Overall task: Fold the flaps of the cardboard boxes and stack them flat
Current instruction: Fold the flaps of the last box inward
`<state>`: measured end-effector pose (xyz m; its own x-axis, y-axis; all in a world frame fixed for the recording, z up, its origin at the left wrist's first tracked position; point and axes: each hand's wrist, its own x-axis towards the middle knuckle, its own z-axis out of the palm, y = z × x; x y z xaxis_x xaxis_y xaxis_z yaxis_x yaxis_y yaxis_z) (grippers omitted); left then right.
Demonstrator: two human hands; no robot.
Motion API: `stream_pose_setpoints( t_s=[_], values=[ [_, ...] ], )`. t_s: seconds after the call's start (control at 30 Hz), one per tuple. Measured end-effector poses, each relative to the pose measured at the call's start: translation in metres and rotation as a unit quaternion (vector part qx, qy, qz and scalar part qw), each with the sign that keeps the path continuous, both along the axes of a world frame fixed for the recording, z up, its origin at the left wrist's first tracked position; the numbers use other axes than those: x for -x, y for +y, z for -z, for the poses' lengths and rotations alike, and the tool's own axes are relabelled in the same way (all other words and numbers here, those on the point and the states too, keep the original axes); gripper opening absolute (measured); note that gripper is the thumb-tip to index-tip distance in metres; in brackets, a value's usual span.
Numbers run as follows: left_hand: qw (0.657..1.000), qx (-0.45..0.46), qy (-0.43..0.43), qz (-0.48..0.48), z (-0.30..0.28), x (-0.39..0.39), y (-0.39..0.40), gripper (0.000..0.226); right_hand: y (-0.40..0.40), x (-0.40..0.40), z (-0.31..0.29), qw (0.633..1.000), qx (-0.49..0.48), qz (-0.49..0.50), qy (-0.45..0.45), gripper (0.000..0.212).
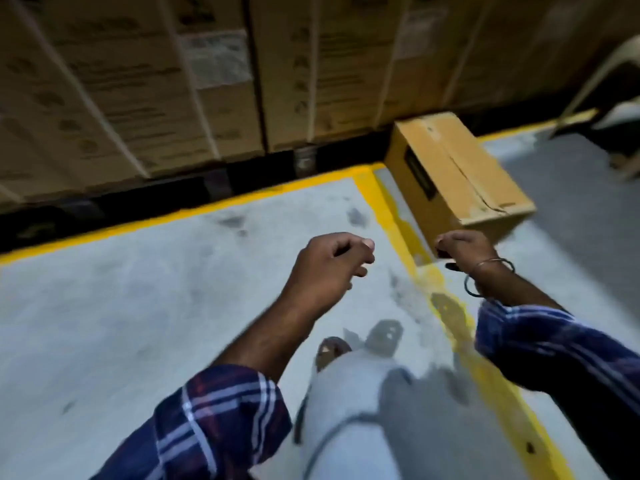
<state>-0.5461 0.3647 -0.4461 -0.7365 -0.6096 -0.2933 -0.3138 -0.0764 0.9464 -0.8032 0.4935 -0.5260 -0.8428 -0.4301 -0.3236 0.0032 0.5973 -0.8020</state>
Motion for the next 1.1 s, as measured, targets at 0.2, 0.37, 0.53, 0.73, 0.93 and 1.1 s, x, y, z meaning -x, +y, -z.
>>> stream_pose_setpoints(
  t_s=[0.2,0.37,0.53,0.73,0.93,1.1],
  values=[
    [0.994,-0.031,-0.07,0.084,0.085,0.085,0.002,0.017,0.034,0.123,0.102,0.993,-0.092,0.066,0.017,0.008],
    [0.982,-0.038,-0.115,0.146,0.134,0.119,-0.013,0.014,0.005,0.184,0.144,0.991,-0.127,0.039,0.022,0.06],
    [0.975,-0.026,-0.147,0.165,0.17,0.14,-0.029,0.014,-0.023,0.23,0.183,0.965,-0.235,-0.064,0.095,0.09],
    [0.976,-0.037,-0.148,0.155,0.195,0.155,-0.031,0.015,-0.034,0.239,0.206,0.93,-0.309,-0.061,0.189,0.066],
    [0.977,-0.05,-0.134,0.158,0.206,0.165,-0.018,0.017,-0.035,0.215,0.223,0.831,-0.374,-0.135,0.389,0.047],
    [0.974,-0.045,-0.139,0.175,0.209,0.169,-0.017,0.016,-0.051,0.221,0.225,0.802,-0.362,-0.123,0.459,0.039]
  ],
)
